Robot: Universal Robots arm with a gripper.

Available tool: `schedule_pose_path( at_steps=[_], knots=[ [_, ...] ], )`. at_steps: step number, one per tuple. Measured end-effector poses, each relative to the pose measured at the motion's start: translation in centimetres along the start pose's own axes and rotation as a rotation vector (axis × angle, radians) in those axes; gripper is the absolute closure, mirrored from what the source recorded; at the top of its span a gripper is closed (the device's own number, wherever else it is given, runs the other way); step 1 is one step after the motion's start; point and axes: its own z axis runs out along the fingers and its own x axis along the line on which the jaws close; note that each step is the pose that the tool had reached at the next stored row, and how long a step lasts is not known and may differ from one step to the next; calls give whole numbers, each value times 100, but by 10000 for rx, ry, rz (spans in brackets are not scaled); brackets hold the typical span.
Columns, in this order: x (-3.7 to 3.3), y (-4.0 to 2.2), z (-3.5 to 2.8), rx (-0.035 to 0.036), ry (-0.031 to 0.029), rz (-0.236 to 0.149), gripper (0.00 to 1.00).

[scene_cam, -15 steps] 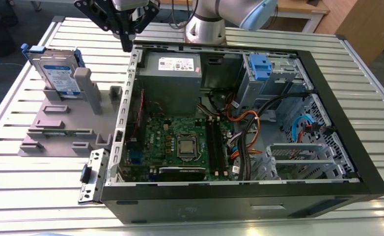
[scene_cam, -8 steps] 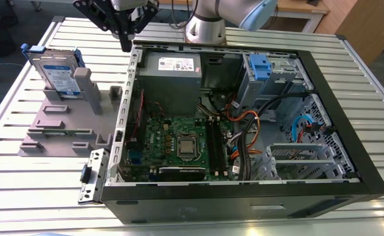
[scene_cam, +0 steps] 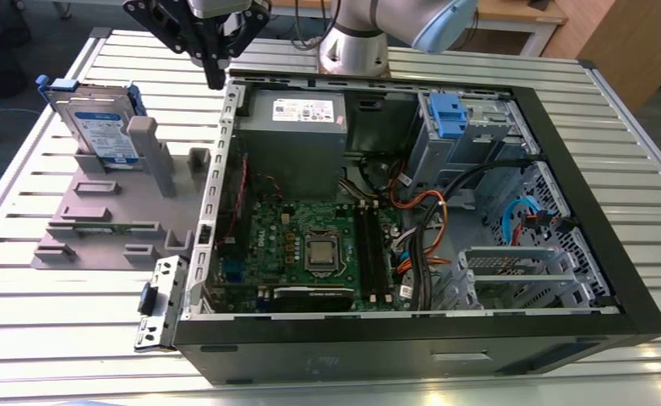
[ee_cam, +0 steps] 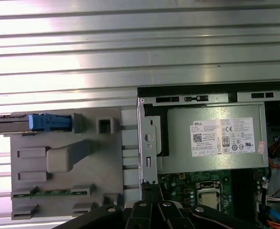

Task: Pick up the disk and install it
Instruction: 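Reach for the disk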

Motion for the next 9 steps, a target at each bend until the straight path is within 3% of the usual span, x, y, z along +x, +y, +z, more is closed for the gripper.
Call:
schedule_pose_path(
  at_steps=[9],
  knots=[
    [21, -2, -1, 2, 1, 0, 89]
  ],
)
